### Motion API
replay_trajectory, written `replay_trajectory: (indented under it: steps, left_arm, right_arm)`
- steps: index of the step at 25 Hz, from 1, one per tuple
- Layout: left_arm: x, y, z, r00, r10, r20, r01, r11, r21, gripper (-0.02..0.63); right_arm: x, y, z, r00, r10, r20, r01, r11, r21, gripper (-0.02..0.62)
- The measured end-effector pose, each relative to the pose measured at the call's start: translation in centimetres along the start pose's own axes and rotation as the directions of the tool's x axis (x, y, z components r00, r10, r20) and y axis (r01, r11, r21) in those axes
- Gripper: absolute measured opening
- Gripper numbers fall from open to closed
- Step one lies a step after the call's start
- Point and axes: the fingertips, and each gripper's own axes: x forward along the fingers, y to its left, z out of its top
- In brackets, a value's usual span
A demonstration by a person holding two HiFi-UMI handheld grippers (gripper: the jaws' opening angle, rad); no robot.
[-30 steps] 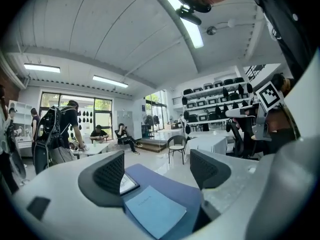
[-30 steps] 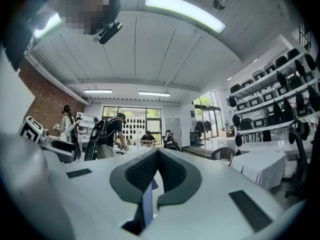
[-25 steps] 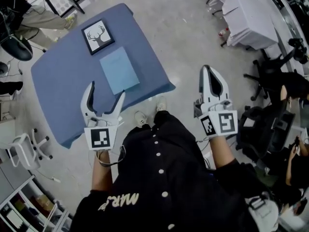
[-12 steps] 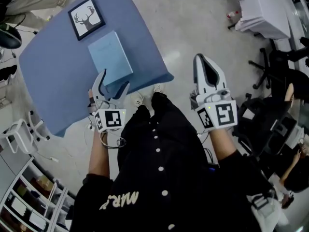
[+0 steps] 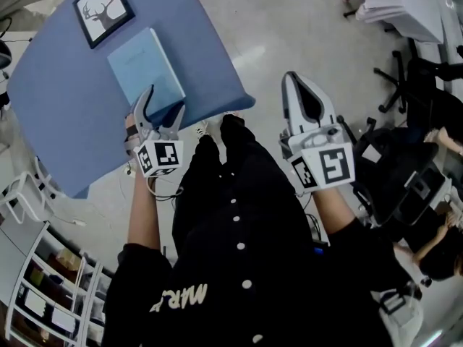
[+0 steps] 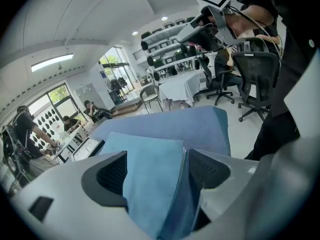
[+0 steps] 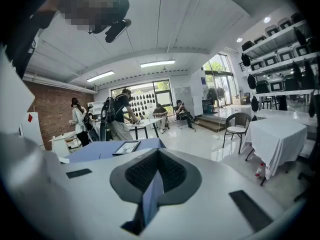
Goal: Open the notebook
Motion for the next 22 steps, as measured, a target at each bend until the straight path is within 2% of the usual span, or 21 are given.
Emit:
replay_trajectory:
  steps: [3, 9, 15, 19, 22]
  left_arm:
    - [0.8, -0.2, -0.2, 1.0, -0.013, -0.004, 0.013, 1.0, 0.003, 0.366]
    - [1.2, -1.8, -0.4, 0.998, -0.064, 0.012, 0.064, 0.998, -0.018, 0.204]
    - [0.8, -2.3, -0.2, 0.994, -0.074, 0.083, 0.083, 0.992, -0.1, 0.092]
    - [0.2, -2.6, -0.1, 0.991, -0.046, 0.125, 0.068, 0.982, -0.176, 0.044]
    - [-0.2, -2.5, 0.2, 0.993, -0.002, 0.121, 0.027, 0.978, -0.207, 0.029]
  right_arm:
    - [0.6, -0.1, -0.8, 1.0, 0.008, -0.019, -0.008, 1.0, 0.003, 0.005]
    - [1.1, -0.1, -1.8, 0.999, 0.024, -0.037, -0.024, 1.0, 0.008, 0.005]
    - [1.4, -0.1, -2.2, 0.998, 0.038, -0.053, -0.038, 0.999, 0.0, 0.005]
    - [1.4, -0.3, -2.2, 0.998, 0.038, -0.055, -0.038, 0.999, -0.006, 0.005]
    - [1.3, -0.3, -2.1, 0.998, 0.04, -0.054, -0.04, 0.999, -0.01, 0.005]
